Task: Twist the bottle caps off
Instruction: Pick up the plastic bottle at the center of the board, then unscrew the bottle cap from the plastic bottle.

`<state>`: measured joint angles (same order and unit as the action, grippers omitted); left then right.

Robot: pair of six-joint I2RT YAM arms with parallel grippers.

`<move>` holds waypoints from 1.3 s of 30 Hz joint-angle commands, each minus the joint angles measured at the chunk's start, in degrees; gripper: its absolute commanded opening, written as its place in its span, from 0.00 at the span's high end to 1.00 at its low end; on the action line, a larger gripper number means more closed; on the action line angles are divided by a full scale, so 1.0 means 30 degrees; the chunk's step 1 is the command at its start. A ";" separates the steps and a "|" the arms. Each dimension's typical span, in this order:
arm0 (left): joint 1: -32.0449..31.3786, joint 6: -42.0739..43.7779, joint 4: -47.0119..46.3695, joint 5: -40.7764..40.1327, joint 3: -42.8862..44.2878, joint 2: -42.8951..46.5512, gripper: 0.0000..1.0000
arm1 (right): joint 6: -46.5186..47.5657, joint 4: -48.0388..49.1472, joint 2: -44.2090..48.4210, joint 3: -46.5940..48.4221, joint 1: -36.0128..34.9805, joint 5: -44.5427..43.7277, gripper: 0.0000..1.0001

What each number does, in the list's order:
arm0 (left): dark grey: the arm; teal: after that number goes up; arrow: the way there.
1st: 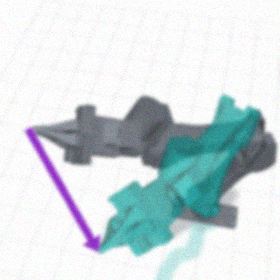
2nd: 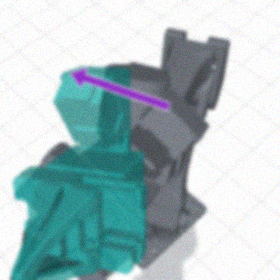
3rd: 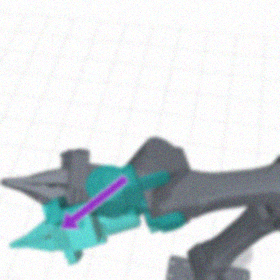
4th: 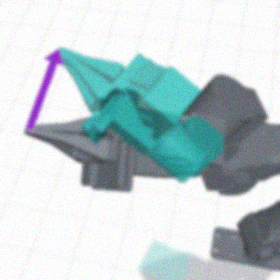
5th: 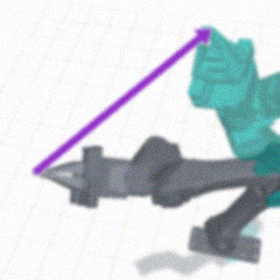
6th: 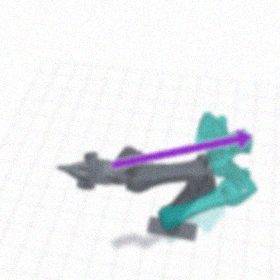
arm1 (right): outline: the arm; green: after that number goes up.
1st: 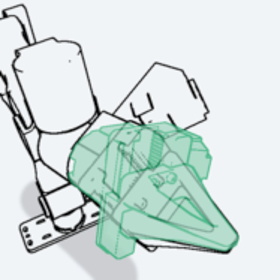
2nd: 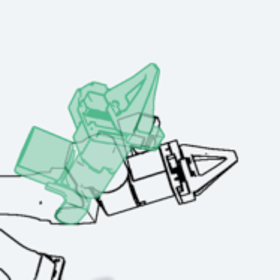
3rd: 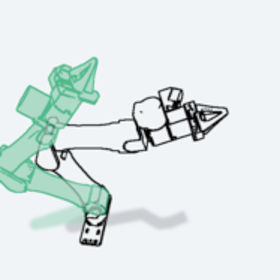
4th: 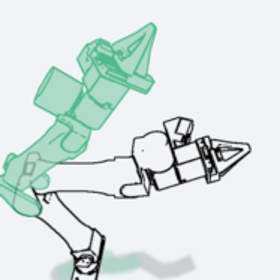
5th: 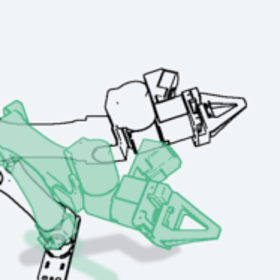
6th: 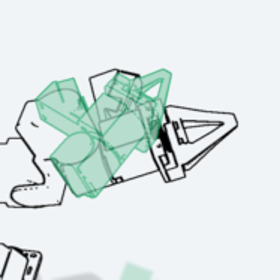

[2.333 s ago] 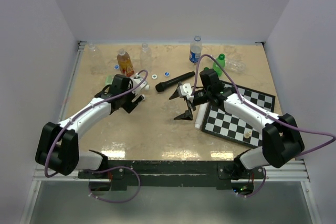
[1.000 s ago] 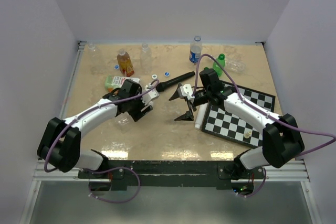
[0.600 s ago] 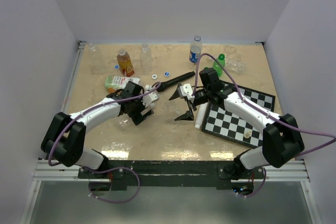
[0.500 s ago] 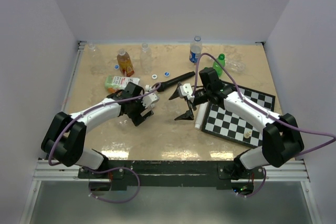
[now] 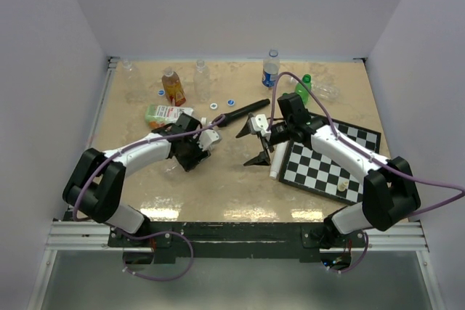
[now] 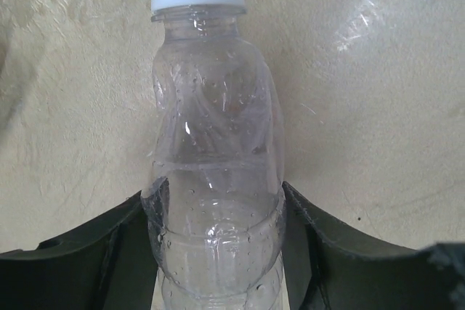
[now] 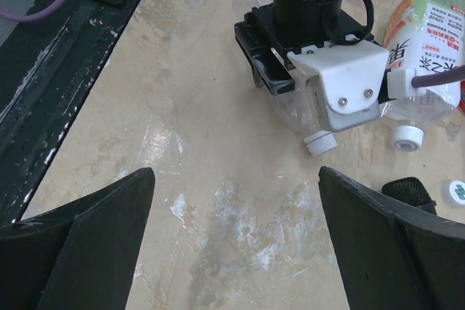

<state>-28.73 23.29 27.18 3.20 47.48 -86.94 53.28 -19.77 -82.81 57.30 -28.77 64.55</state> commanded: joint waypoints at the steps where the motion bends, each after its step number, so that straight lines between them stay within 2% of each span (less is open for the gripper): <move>1: -0.0295 0.0030 -0.0006 0.0982 0.0636 0.1961 0.57 | 0.0435 -0.0353 0.0209 0.0881 0.0362 0.0689 0.02; 3: -0.0588 0.0146 -0.0385 0.1304 0.0462 0.3307 0.69 | 0.0522 -0.0616 0.0326 0.1056 0.0596 0.0456 0.02; 7: -0.1233 0.0147 -0.1558 0.1977 -0.0153 0.6034 0.80 | -0.0497 -0.0064 0.1348 0.0999 0.1415 -0.0218 0.02; 10: -0.1438 0.0031 -0.2378 0.2886 -0.0622 0.7237 0.84 | -0.2954 0.1633 0.2257 0.0823 0.2206 -0.0773 0.02; 13: -0.1701 -0.0173 -0.2905 0.3355 -0.0682 0.7533 0.85 | -0.6848 0.2751 0.2320 0.1522 0.2326 -0.1946 0.02; 15: -0.1702 -0.0641 -0.3432 0.3910 -0.0711 0.7533 0.85 | -0.7098 0.0774 0.1677 0.2925 0.2326 -0.1599 0.02; 19: -0.1731 -0.1521 -0.4283 0.4616 -0.0915 0.7562 0.86 | -0.4288 -0.6756 0.0124 0.6235 0.2355 -0.1011 0.02; 21: -0.1732 -0.1931 -0.4605 0.4674 -0.1003 0.7708 0.86 | -0.4369 -0.7763 -0.0025 0.6915 0.2355 -0.1098 0.02; 23: -0.1732 -0.2457 -0.4985 0.4733 -0.1208 0.8059 0.87 | -0.5273 -0.7243 0.0237 0.6596 0.2326 -0.1040 0.02; 28: -0.1703 -0.2841 -0.5573 0.4120 -0.1736 0.8529 0.87 | -0.9287 -0.3259 0.1204 0.3844 0.2326 -0.1098 0.02; 39: -0.1703 -0.2694 -0.6071 0.4674 -0.2088 0.8295 0.88 | -1.1078 -0.1088 0.0416 0.2405 0.2326 0.0217 0.02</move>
<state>-33.56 15.77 12.53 15.27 41.76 -62.50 23.62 -27.46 -81.25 65.45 -21.74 61.39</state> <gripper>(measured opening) 0.619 0.983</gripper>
